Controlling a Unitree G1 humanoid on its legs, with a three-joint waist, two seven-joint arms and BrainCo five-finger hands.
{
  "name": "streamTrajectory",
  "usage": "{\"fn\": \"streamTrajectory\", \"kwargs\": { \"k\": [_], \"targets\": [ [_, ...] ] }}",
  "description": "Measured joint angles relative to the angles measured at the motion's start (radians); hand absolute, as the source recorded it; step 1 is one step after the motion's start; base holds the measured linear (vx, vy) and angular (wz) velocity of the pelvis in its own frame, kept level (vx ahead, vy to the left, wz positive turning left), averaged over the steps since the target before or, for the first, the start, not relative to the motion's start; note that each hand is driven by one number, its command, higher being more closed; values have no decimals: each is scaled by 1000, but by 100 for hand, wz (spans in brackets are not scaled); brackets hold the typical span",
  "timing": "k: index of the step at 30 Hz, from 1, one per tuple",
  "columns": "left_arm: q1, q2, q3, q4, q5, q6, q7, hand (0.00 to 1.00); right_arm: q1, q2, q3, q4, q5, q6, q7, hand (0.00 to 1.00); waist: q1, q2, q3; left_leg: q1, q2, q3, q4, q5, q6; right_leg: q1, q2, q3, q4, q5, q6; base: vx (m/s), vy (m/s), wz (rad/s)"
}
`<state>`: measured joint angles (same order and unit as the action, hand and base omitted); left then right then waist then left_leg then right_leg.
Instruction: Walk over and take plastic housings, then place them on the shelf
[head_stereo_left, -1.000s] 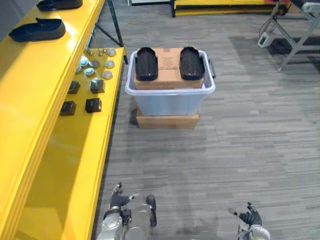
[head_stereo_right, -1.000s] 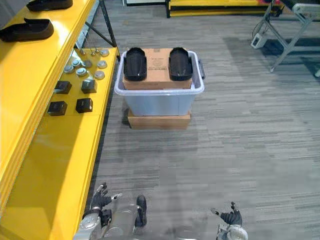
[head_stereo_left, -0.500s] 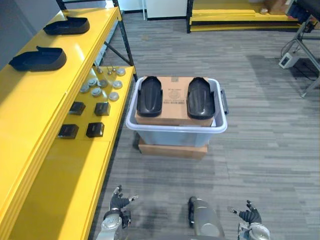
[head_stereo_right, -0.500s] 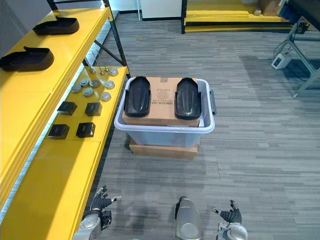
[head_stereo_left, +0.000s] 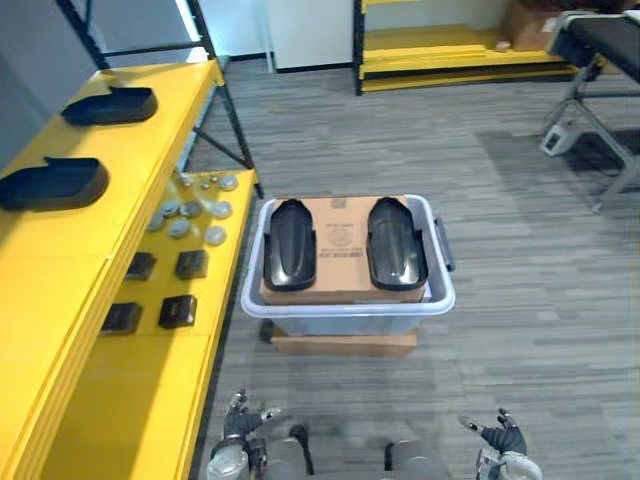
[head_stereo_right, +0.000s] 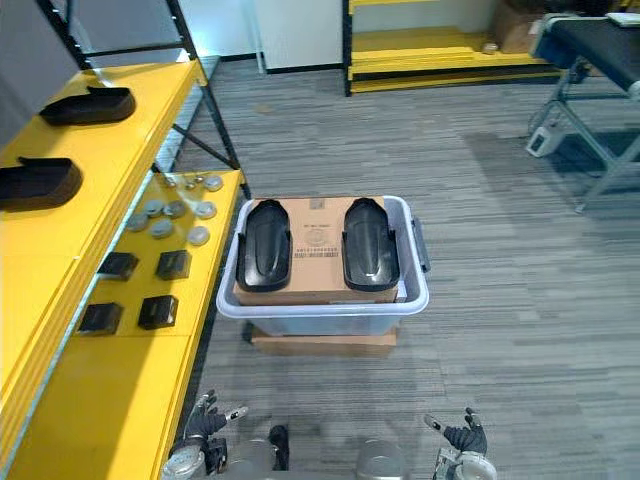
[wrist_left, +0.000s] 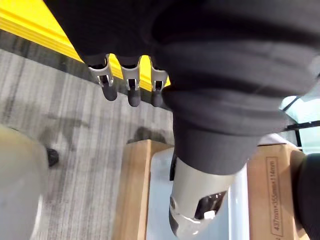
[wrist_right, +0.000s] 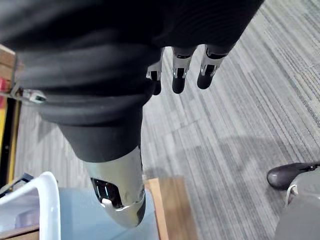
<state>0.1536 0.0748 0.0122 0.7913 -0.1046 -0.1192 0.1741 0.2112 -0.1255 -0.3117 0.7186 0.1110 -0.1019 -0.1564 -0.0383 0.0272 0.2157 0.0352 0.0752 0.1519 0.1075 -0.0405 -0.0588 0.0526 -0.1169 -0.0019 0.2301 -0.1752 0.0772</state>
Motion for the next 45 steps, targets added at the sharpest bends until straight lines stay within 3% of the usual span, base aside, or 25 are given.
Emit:
{"fn": "streamTrajectory", "kwargs": {
  "k": [6,9,17,20,24,27,34,37,44,45],
  "targets": [
    [41,0,-4,-2,8,1,-3,0,91,-3,-69,-373,-14,-3,-30,0,-2,25,-36,16,-5,-1,-76,23,0,-11,8,0,-24,0,0,11,-8,-2],
    [60,9,-5,-10,23,1,-18,0,93,-21,-114,-558,-48,-11,-61,0,-3,17,-43,24,-5,-3,-110,38,-2,-16,11,0,-28,1,-1,40,-28,2],
    [86,30,-44,-18,39,-3,-37,0,-74,-128,-104,-660,-134,-47,-108,0,0,-1,-70,14,-13,-6,-147,54,9,-5,7,-11,-83,34,7,56,3,3],
    [86,34,-55,-26,39,-11,-41,0,-208,-189,-25,-577,-168,-47,-133,0,8,0,-69,3,-21,-22,-153,67,13,-5,1,-28,-91,35,8,-1,5,19],
    [68,29,-107,-46,38,-22,-40,0,-425,-232,28,-371,-216,-28,-173,0,28,30,-46,-34,-25,-73,-183,113,16,-28,0,-79,-88,41,5,-54,-13,38],
    [54,22,-131,-65,29,-23,-37,0,-591,-255,56,-210,-222,6,-204,0,52,60,4,-74,-22,-100,-198,149,14,-61,4,-105,-83,56,1,-105,-6,27],
    [12,7,-158,-79,-14,-45,4,0,-914,-320,95,144,-193,53,-238,0,63,91,108,-170,-24,-138,-200,198,18,-158,1,-131,-37,59,1,-108,15,18],
    [-16,8,-180,-89,-26,-47,18,0,-986,-365,95,242,-186,72,-239,0,82,110,146,-191,-24,-151,-200,208,22,-186,-2,-132,-16,62,3,-61,11,5],
    [-67,7,-240,-100,-50,-64,47,0,-1123,-410,74,429,-159,106,-257,0,80,123,196,-246,-25,-178,-200,228,19,-240,-6,-150,13,62,2,0,3,11],
    [-70,6,-246,-113,-58,-64,49,0,-1141,-415,72,451,-157,111,-258,100,80,124,197,-261,-25,-182,-200,233,20,-253,-6,-155,15,62,2,18,-7,13]
  ]
}}
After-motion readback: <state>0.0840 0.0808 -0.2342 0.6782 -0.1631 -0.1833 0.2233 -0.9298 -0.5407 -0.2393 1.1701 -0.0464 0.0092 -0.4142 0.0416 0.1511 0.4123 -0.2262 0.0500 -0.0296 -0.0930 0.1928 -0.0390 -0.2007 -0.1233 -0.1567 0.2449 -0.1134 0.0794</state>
